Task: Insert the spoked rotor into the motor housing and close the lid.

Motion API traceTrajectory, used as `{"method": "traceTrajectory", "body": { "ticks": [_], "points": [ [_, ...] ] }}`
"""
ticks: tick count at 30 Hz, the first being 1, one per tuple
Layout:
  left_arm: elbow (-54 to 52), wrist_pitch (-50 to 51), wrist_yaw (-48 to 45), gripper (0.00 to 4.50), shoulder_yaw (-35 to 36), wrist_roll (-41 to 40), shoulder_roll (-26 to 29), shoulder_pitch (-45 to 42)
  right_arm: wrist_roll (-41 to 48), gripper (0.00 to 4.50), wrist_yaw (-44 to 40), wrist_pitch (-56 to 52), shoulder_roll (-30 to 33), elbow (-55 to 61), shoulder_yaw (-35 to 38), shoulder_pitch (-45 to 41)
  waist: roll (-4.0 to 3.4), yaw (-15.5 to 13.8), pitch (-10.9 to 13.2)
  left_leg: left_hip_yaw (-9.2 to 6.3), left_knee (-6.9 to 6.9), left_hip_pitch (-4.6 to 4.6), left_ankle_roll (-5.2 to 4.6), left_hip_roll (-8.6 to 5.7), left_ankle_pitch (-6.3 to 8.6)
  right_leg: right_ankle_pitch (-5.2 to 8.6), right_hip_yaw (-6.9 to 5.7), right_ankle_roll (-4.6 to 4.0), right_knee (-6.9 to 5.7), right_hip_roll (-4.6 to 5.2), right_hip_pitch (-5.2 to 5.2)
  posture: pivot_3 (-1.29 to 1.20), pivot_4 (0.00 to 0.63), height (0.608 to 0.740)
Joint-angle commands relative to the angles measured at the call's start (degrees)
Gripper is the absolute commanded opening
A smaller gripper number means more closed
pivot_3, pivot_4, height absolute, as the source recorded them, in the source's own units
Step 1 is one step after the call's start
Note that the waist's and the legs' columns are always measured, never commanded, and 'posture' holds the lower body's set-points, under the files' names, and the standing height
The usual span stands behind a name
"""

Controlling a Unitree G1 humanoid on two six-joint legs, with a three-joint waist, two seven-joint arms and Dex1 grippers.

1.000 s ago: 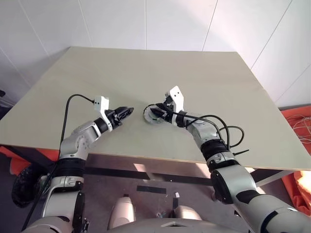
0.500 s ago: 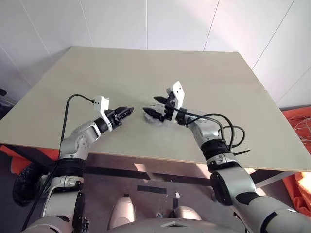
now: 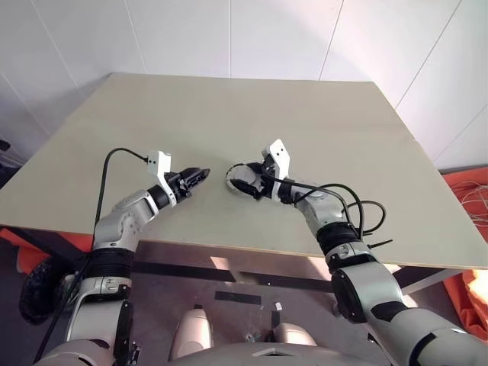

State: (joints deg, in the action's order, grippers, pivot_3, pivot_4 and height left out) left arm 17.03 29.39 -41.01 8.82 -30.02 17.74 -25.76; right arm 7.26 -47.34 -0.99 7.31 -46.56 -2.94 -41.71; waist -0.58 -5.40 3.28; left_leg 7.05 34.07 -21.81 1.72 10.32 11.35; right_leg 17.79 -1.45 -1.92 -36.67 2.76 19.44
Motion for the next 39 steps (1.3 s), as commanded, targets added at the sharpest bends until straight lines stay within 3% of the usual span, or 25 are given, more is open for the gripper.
{"method": "traceTrajectory", "body": {
  "ticks": [1, 15, 20, 39],
  "points": [
    [-2.31, -0.28, -0.4, 2.3, 0.57, -0.43, 0.5, -1.01, 0.35, 4.47, 0.02, 1.72, 0.07, -0.23, 0.7, -1.29, 0.0, -0.01, 0.0, 0.0, 0.0, 0.0, 0.0, 0.0, 0.0, 0.0, 0.0, 0.0, 0.0, 0.0, 0.0, 0.0, 0.0, 0.74],
    [-1.9, -0.52, -0.23, 2.3, 0.91, -0.39, 0.61, -1.37, -2.81, 4.47, 1.8, 5.65, 0.21, -1.01, -1.1, -0.37, 0.0, -0.01, 0.0, 0.01, 0.0, -0.01, -0.01, 0.0, 0.0, 0.0, 0.0, -0.01, 0.0, 0.0, 0.01, 0.0, 0.0, 0.74],
    [-2.0, -0.58, -0.08, 2.3, 1.04, -0.4, 0.59, -1.27, -2.99, 3.2, 2.85, 6.01, 0.17, -1.95, -0.86, -0.95, 0.0, -0.01, 0.0, 0.01, 0.0, 0.0, -0.01, 0.0, 0.0, 0.0, 0.0, -0.01, 0.0, 0.0, 0.0, 0.0, 0.0, 0.74],
    [-1.82, -0.59, -0.07, 2.3, 1.13, -0.29, 0.54, -1.3, -1.51, 3.2, 5.17, 7.09, -1.23, -0.37, 1.21, -2.18, 0.0, 0.04, 0.0, 0.01, -0.01, -0.08, -0.01, 0.01, 0.0, 0.0, 0.01, -0.01, 0.0, 0.0, 0.1, 0.0, 0.0, 0.74]
  ]
}}
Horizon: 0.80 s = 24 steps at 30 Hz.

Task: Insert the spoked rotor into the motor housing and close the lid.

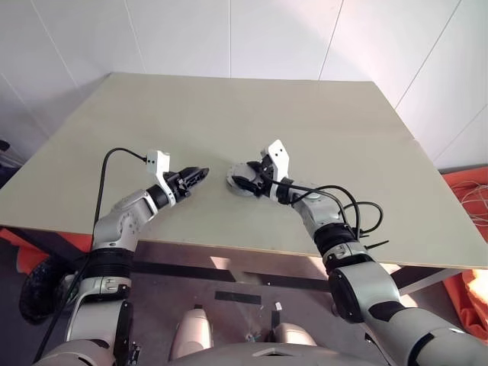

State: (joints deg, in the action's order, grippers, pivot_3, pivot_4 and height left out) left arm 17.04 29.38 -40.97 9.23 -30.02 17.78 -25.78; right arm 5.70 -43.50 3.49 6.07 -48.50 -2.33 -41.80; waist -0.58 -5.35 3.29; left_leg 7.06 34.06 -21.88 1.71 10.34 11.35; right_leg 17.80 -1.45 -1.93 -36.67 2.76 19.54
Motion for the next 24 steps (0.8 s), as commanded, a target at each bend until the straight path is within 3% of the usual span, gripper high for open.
{"method": "traceTrajectory", "body": {
  "ticks": [1, 9, 24],
  "points": [
    [-1.75, -0.61, -0.14, 2.3, 0.75, -0.29, 0.5, -1.31, -0.86, 3.2, 2.56, 3.98, 0.11, 0.73, 0.34, -2.28, 0.0, -0.01, 0.0, 0.0, 0.0, -0.02, 0.0, 0.0, 0.0, 0.0, 0.0, 0.0, 0.0, 0.0, 0.02, 0.0, 0.0, 0.74],
    [-1.57, -0.69, -0.15, 2.3, 0.93, -0.23, 0.71, -1.38, -4.41, 3.2, 6.13, 9.84, -0.44, -5.08, -1.07, -2.89, 0.0, 0.0, 0.0, 0.01, 0.0, -0.19, 0.01, -0.01, -0.01, 0.0, 0.01, 0.0, -0.02, 0.0, 0.21, 0.0, 0.0, 0.74],
    [-1.71, -0.55, 0.27, 2.3, 0.74, -0.19, 0.43, -1.36, -6.79, 3.2, 5.03, 8.99, 0.89, -6.98, -2.79, -2.1, 0.0, -0.03, 0.0, 0.02, 0.01, -0.17, 0.0, -0.01, -0.01, 0.0, 0.01, 0.01, -0.04, 0.0, 0.2, 0.0, 0.0, 0.74]
  ]
}}
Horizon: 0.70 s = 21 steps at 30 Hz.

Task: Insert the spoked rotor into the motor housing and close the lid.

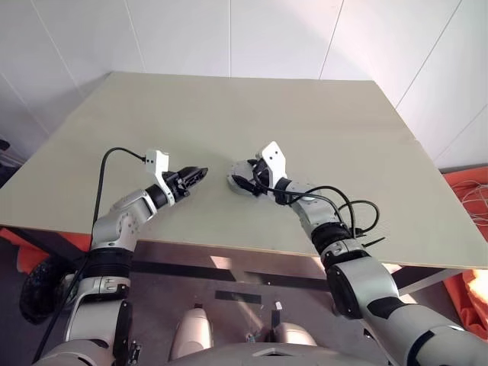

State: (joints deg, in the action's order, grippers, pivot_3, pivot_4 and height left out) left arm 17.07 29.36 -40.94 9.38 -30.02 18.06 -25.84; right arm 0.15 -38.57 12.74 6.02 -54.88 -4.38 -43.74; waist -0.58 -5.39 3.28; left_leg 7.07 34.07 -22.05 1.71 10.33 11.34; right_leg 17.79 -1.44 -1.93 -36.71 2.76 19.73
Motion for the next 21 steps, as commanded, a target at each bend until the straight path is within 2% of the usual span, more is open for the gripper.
{"method": "traceTrajectory", "body": {
  "ticks": [1, 10, 14, 18, 21],
  "points": [
    [-1.8, -0.28, 0.51, 2.3, 0.61, -0.34, -0.09, -1.38, -1.33, 3.2, 0.06, -0.31, 0.96, -0.52, -0.92, -0.06, 0.0, -0.01, 0.0, 0.0, 0.0, 0.01, 0.0, 0.0, 0.0, 0.0, 0.0, 0.0, 0.0, 0.0, -0.01, 0.0, 0.0, 0.74],
    [-0.52, 5.54, 7.27, 2.3, 2.74, -3.21, -4.15, -6.61, -1.2, 3.2, 0.2, -0.74, 1.27, -0.4, -1.21, -0.18, 0.0, -0.05, 0.0, 0.01, 0.01, 0.03, -0.01, 0.0, -0.01, 0.0, 0.0, 0.0, 0.0, 0.01, -0.05, 0.0, 0.0, 0.74],
    [3.4, 13.87, 8.95, 2.3, 4.86, -7.77, -6.52, -13.26, -1.12, 3.2, 0.25, -0.93, 1.36, -0.29, -1.27, -0.19, 0.0, -0.11, 0.0, 0.03, 0.04, 0.04, -0.05, -0.02, -0.03, -0.01, 0.0, 0.0, -0.03, 0.01, -0.07, 0.0, 0.0, 0.74],
    [9.27, 13.83, 8.46, 2.3, 5.95, -8.44, -8.98, -18.01, -1.03, 3.2, 0.19, -1.07, 1.41, -0.04, -1.32, -0.22, 0.01, -0.06, 0.0, 0.04, 0.03, 0.06, -0.07, -0.09, -0.03, -0.01, 0.03, -0.01, -0.01, 0.06, -0.09, 0.0, 0.0, 0.74],
    [13.43, 15.07, 7.69, 2.3, 3.86, -6.62, -9.17, -20.12, -0.92, 3.2, 0.12, -1.17, 1.49, 0.52, -1.33, -0.01, 0.01, -0.08, 0.0, 0.03, 0.01, 0.06, -0.09, -0.08, -0.03, -0.01, 0.03, -0.01, 0.0, 0.05, -0.09, 0.0, 0.0, 0.74]
  ]
}}
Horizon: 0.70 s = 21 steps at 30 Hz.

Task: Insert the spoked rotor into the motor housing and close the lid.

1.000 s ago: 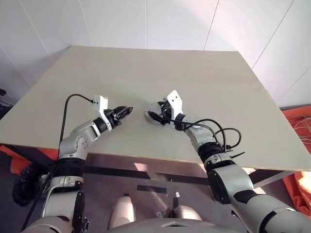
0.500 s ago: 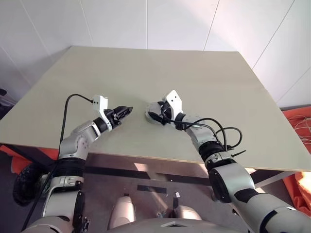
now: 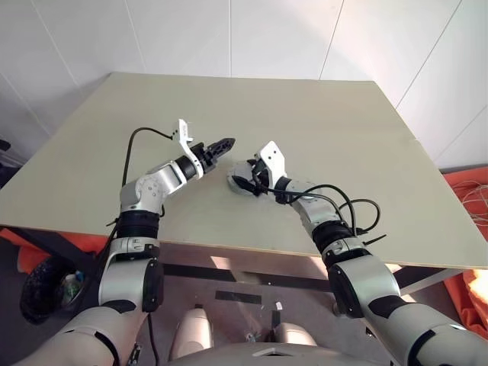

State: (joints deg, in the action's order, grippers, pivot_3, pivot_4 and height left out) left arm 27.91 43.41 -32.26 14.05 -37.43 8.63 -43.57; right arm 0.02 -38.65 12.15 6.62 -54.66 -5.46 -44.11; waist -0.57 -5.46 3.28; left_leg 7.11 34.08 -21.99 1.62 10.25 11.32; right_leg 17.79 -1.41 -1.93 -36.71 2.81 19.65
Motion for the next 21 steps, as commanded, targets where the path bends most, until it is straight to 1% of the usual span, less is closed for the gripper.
{"method": "traceTrajectory", "body": {
  "ticks": [1, 4, 9, 13, 17, 21],
  "points": [
    [4.27, 1.23, -0.88, 2.3, -1.1, 1.3, 0.25, -3.1, -0.75, 3.2, 0.2, -0.62, 0.94, 0.42, -0.23, 0.39, 0.0, -0.03, 0.0, 0.0, 0.0, 0.0, -0.01, 0.0, -0.01, 0.0, 0.0, 0.0, 0.0, 0.0, 0.01, 0.0, 0.0, 0.74],
    [7.43, 0.59, -1.44, 1.69, -0.92, 1.95, 0.28, -4.4, -0.66, 3.2, 0.23, -0.68, 1.11, 0.73, -0.13, 0.54, 0.01, -0.03, 0.01, -0.02, 0.01, -0.01, -0.05, 0.0, -0.02, 0.0, 0.0, 0.01, 0.0, 0.0, 0.01, 0.0, 0.0, 0.74],
    [10.81, 1.38, -2.11, 0.07, -0.8, 2.77, 0.41, -5.59, -0.56, 3.2, 0.33, -0.76, 1.24, 1.26, -0.03, 0.79, 0.01, -0.08, 0.01, -0.04, 0.0, -0.02, -0.08, -0.01, -0.03, 0.0, -0.01, 0.0, 0.0, 0.02, 0.01, 0.0, 0.0, 0.74],
    [11.88, 4.89, -2.28, 0.03, -1.21, 2.81, 0.38, -5.68, -0.54, 3.2, 0.49, -0.79, 1.17, 1.51, 0.0, 0.78, 0.01, -0.08, 0.01, -0.04, 0.0, -0.03, -0.12, -0.02, -0.03, 0.0, -0.01, 0.0, 0.0, 0.06, 0.01, 0.0, 0.0, 0.74],
    [11.52, 7.73, -1.74, 0.03, -3.41, 4.95, 0.81, -5.39, -0.46, 3.2, 0.61, -0.83, 1.14, 1.81, 0.07, 0.82, 0.02, -0.08, 0.02, -0.04, 0.0, -0.04, -0.21, -0.02, -0.06, 0.0, -0.02, 0.0, 0.0, 0.08, 0.02, 0.0, 0.0, 0.74],
    [14.04, 11.9, 0.11, 0.03, -2.72, 5.47, 1.44, -6.88, -0.41, 3.2, 0.82, -0.8, 1.09, 1.91, 0.16, 0.85, 0.02, -0.11, 0.02, -0.04, -0.01, -0.02, -0.23, -0.02, -0.07, 0.0, -0.03, -0.01, 0.0, 0.1, 0.01, 0.0, 0.0, 0.74]
  ]
}}
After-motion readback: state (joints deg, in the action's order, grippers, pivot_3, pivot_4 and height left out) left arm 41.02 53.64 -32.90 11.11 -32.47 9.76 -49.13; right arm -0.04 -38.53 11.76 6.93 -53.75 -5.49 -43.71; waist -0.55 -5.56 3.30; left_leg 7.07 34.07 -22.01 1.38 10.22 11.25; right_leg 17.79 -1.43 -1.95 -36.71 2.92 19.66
